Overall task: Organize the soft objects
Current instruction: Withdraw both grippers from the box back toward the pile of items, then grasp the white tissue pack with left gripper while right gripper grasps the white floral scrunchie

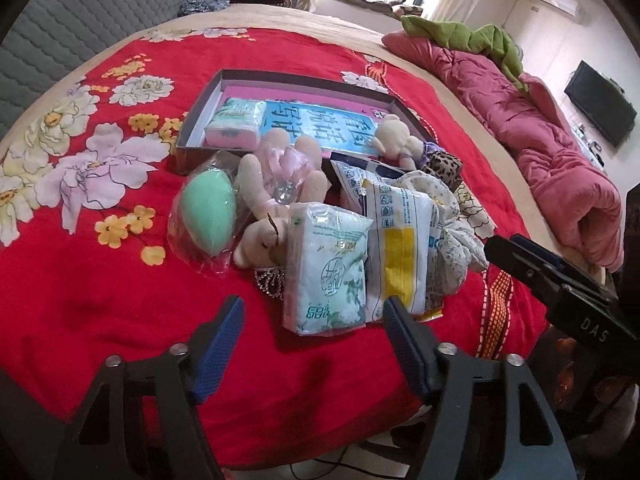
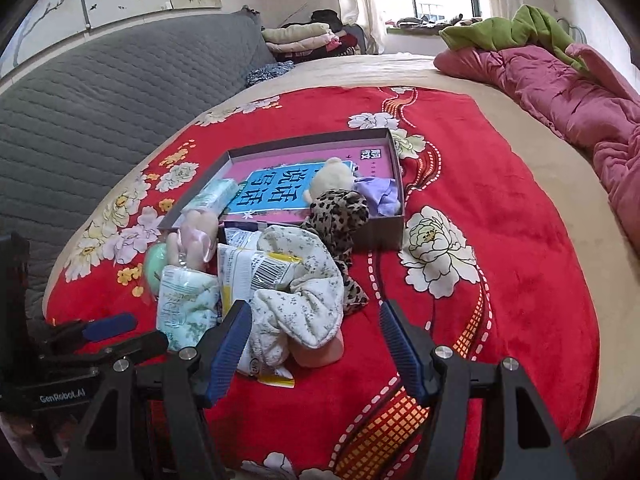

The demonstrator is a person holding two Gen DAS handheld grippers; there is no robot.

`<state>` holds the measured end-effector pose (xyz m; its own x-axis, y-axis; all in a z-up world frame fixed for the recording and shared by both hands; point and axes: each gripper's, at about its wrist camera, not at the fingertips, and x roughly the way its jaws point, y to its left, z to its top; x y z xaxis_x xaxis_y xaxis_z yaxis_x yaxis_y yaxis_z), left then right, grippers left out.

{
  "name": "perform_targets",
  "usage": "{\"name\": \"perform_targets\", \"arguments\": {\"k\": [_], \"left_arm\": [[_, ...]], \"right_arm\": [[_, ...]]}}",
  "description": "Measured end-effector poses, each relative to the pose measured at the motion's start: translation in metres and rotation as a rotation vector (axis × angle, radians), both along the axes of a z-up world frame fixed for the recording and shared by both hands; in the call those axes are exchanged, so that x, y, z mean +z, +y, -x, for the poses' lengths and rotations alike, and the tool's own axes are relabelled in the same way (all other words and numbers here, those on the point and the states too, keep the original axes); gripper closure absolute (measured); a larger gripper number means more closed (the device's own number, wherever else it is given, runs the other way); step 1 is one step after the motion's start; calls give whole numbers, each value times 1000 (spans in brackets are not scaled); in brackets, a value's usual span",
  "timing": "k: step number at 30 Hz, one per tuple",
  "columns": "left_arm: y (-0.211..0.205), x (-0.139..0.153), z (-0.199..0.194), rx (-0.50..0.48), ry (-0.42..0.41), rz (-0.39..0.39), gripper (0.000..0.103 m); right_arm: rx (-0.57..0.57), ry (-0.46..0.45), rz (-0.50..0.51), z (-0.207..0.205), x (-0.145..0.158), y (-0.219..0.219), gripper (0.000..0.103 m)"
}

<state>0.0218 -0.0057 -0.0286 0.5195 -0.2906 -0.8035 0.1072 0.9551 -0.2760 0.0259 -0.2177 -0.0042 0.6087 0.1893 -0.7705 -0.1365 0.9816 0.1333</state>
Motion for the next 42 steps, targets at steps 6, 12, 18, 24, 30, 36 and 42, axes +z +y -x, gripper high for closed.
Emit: {"name": "perform_targets", "arguments": {"k": [6, 12, 18, 24, 30, 36, 42], "left_arm": [[-1, -7, -10, -20, 11, 35, 53], [-8, -13, -18, -50, 18, 41, 62], [-9, -19, -24, -65, 34, 58, 66], [-9, -21, -26, -74, 43, 81, 66], [-7, -24, -29, -64, 58, 106, 66], [-10, -27, -38, -73, 62, 116, 66], [-11, -25, -42, -87, 36, 149, 88]], "right_arm": [[10, -9, 15, -3, -2, 1, 37], [23, 20, 4, -8, -10, 2, 37], [69, 28, 29, -11, -18, 14, 37], [85, 46, 53, -22, -29, 17, 59], [119, 18, 71, -20, -27, 21, 81], [116, 22, 53, -24, -26, 17, 85], [99, 12, 57, -26, -24, 13, 88]]}}
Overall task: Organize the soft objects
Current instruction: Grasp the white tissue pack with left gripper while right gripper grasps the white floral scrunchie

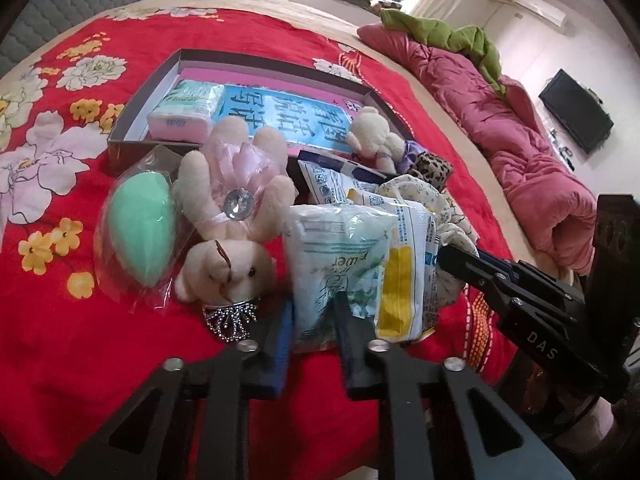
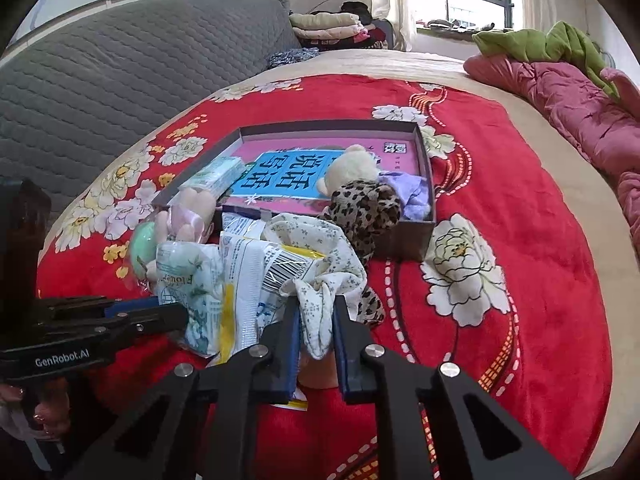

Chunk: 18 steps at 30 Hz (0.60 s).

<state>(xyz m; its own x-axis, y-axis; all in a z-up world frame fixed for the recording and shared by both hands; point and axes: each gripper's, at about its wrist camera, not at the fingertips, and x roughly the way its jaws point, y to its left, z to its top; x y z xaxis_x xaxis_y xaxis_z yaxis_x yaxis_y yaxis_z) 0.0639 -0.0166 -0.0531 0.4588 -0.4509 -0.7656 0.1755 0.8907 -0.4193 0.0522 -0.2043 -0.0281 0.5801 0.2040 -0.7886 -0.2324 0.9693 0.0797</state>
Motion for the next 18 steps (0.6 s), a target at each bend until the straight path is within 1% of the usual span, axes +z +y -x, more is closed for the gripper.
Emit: {"name": "perform_targets", "arguments": {"k": [1, 3, 6, 9, 12, 15, 18], "left_arm": [[2, 0, -1, 3, 3, 15, 88], [2, 0, -2, -4, 9, 13, 89], [-1, 2, 0, -9, -10, 1, 91], [-2, 10, 4, -17, -45, -20, 91], [-5, 20, 10, -28, -84, -36, 91], [-4, 26, 13, -25, -103, -37, 91], [1, 32, 15, -10, -121, -17, 91]], "right_arm": [[-4, -4, -3, 0, 1, -1, 89], [-4, -10, -9, 1, 3, -2, 89], [0, -29, -6, 4, 8, -2, 90], [20, -84, 49, 12, 16, 4, 90], [38, -140, 59, 19, 27, 8, 91], [48, -167, 56, 21, 33, 10, 91], [47, -198, 68, 23, 38, 10, 91]]}}
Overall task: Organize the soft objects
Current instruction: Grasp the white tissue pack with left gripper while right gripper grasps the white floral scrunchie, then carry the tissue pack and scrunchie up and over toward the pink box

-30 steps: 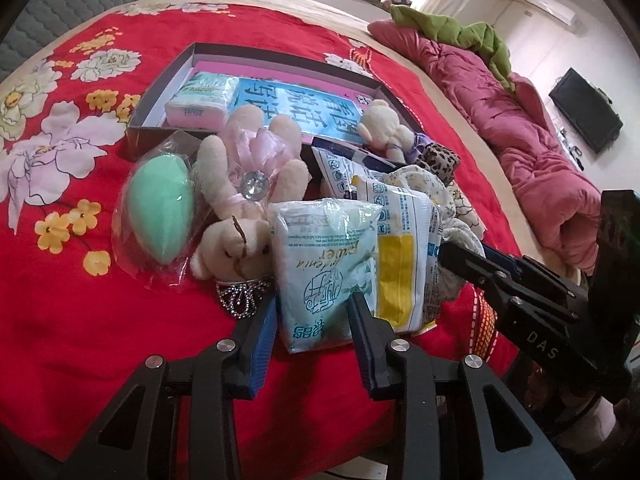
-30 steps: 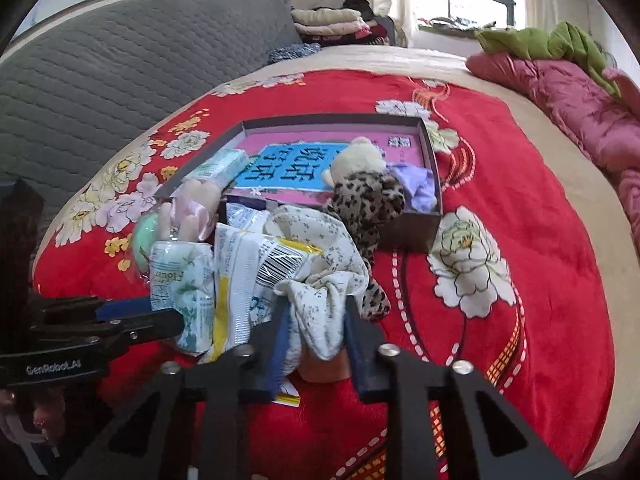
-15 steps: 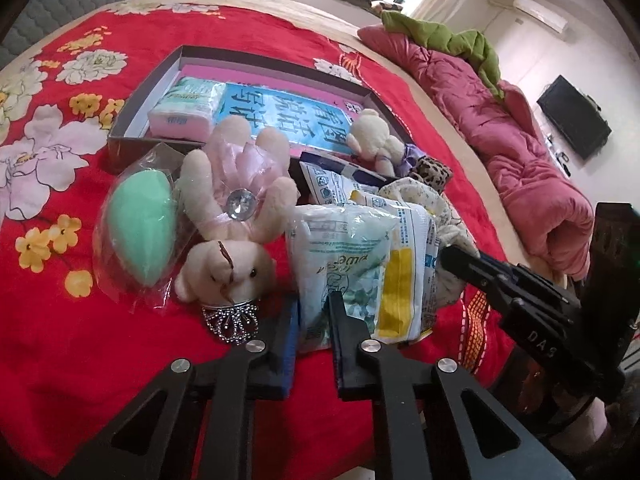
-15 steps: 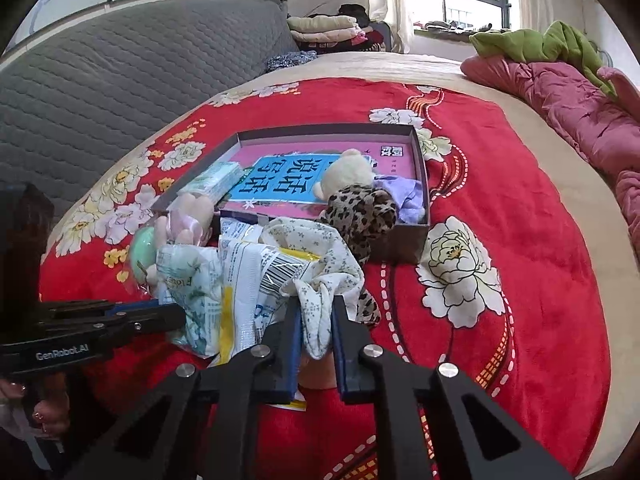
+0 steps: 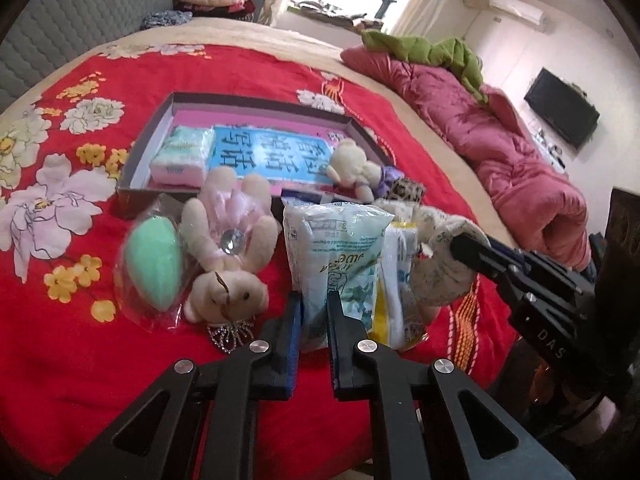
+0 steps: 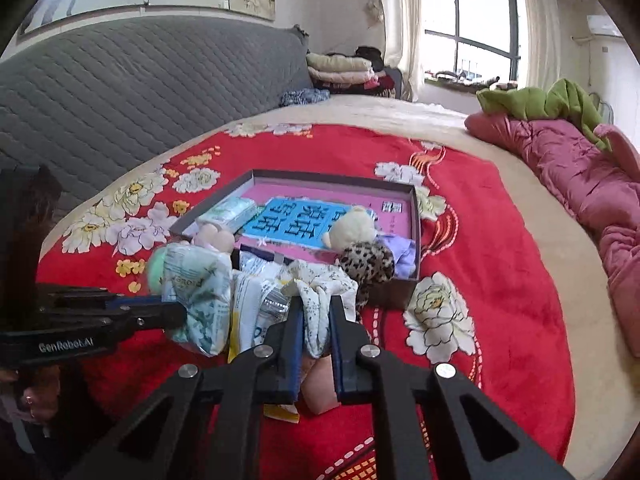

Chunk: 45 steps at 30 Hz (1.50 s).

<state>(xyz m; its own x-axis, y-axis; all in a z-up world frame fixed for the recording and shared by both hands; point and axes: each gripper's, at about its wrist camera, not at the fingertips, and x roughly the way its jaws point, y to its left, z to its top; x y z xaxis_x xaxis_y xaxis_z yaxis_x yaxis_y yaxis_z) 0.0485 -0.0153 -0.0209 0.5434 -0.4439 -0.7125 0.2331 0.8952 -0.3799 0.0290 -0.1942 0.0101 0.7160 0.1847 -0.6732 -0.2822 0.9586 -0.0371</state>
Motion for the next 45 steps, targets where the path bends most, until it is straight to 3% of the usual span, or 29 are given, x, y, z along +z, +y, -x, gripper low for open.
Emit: {"name": "perform_targets", "arguments": {"k": [15, 33, 45], "left_arm": [[13, 20, 10, 31, -67, 20, 91], [18, 33, 16, 59, -111, -1, 91], [20, 45, 13, 85, -135, -9, 91]], "right_arm": [[61, -151, 17, 15, 28, 12, 91], [46, -209, -32, 12, 44, 6, 91], [47, -214, -124, 1, 52, 0, 91]]}}
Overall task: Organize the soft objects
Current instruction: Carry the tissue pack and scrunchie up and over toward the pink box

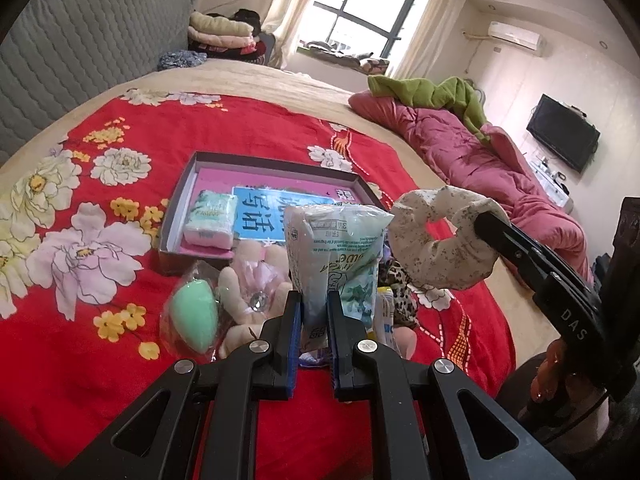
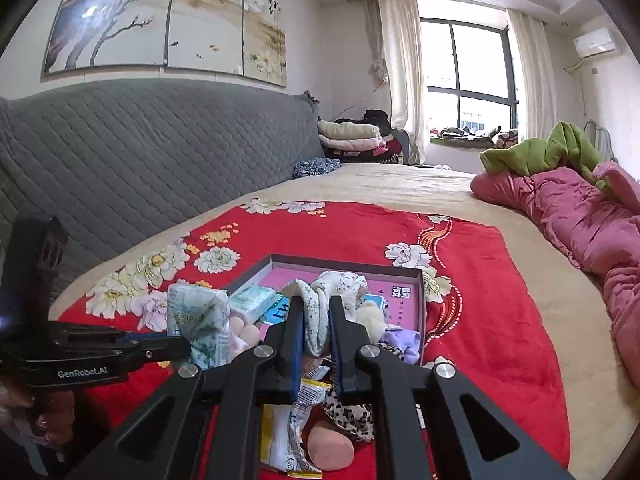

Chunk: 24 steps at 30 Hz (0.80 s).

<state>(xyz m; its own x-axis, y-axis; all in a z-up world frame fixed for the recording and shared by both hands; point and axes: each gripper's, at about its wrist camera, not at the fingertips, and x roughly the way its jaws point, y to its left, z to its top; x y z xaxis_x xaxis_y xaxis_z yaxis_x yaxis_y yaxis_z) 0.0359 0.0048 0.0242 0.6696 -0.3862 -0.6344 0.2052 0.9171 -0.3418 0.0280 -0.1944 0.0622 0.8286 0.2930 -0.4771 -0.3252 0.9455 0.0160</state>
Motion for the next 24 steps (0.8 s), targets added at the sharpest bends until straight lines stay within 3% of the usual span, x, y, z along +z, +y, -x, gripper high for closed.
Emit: {"name": "perform_targets", "arguments": {"k": [11, 24], "left_arm": [[8, 9, -18, 47, -4, 12, 91], [9, 11, -40, 98, 15, -75, 91]], "right_arm": [[-13, -19, -44, -10, 6, -7, 91], [-13, -21, -38, -22, 4, -6, 91]]}}
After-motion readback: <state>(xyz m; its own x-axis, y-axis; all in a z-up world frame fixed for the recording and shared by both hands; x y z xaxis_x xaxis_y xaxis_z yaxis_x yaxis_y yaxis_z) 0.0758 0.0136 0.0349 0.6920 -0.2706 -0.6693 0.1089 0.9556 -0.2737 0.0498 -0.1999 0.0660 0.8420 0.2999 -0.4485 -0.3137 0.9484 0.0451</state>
